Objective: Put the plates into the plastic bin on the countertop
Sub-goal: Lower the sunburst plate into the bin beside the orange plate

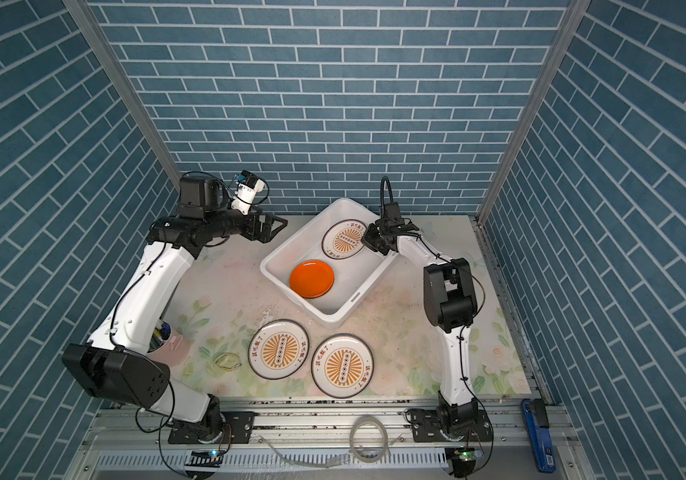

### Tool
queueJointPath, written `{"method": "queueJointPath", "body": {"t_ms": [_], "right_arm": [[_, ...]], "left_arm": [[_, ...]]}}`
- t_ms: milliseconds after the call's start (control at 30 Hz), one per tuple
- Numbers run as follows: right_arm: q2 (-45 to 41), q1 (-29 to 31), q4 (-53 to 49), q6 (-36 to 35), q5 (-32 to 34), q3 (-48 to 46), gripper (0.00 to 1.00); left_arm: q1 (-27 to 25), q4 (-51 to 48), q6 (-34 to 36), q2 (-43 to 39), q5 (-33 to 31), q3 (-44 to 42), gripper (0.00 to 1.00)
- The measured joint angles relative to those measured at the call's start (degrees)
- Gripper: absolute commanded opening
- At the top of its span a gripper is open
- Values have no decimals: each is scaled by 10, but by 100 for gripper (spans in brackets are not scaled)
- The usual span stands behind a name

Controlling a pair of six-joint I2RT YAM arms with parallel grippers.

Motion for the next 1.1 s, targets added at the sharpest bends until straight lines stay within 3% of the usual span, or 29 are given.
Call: {"method": "queueJointPath", "body": {"t_ms": [1100], "right_arm": [[8, 9, 20, 9, 38, 0, 0]], "left_arm": [[0, 5, 0, -5, 0, -8, 100]]}}
